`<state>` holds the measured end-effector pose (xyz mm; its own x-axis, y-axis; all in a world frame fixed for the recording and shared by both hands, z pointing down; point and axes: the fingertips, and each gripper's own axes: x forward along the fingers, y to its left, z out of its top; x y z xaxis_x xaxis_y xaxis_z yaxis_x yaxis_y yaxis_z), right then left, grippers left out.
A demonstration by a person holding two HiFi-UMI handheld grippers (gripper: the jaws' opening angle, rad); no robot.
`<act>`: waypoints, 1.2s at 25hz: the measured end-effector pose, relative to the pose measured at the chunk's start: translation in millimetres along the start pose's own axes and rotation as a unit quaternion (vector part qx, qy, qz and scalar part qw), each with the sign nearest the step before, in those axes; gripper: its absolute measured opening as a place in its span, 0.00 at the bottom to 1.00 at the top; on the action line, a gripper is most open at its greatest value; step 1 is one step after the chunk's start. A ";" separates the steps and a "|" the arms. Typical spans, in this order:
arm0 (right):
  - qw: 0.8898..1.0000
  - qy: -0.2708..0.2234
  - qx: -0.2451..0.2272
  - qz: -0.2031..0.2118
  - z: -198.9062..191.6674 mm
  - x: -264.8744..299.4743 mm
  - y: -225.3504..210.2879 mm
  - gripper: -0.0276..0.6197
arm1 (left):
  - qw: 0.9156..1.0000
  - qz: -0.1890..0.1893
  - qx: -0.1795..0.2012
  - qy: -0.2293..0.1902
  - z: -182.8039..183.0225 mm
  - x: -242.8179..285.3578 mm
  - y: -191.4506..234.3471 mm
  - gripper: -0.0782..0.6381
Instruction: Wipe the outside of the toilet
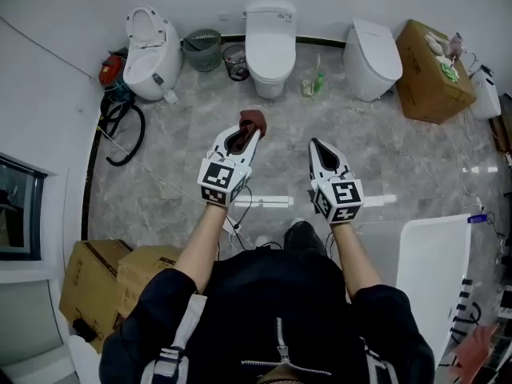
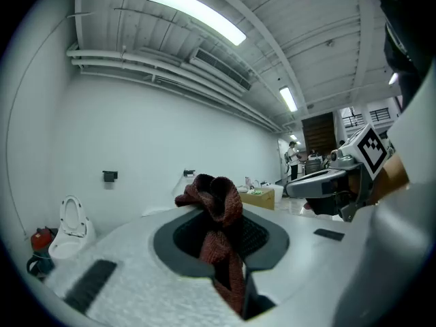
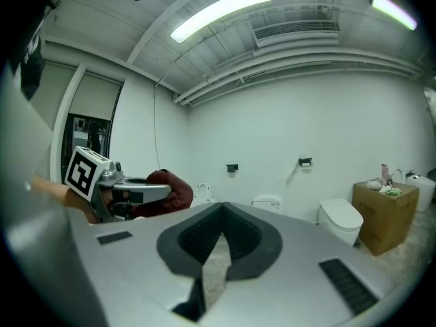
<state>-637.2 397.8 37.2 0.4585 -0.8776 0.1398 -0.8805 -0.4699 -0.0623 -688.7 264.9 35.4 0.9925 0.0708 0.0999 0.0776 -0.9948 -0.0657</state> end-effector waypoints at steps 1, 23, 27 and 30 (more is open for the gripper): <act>1.000 0.001 0.002 -0.003 -0.4 4.5 -5.7 0.05 | 1.000 -0.002 -0.001 0.002 -1.6 7.2 2.2 0.20; 0.994 0.030 0.015 0.100 36.8 279.1 -266.6 0.04 | 0.995 0.093 -0.023 0.039 4.4 325.6 128.0 0.20; 0.993 0.026 0.016 0.116 49.3 317.3 -302.1 0.04 | 0.992 0.116 -0.025 0.047 6.1 359.3 147.5 0.20; 0.991 0.028 0.018 0.126 46.3 335.2 -316.5 0.04 | 0.990 0.129 -0.025 0.054 2.1 373.7 157.5 0.20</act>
<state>-199.3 248.0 58.0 0.2161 -0.9615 0.1698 -0.9609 -0.2403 -0.1375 -305.4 134.8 60.2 0.9625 -0.1912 0.1923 -0.1842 -0.9814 -0.0540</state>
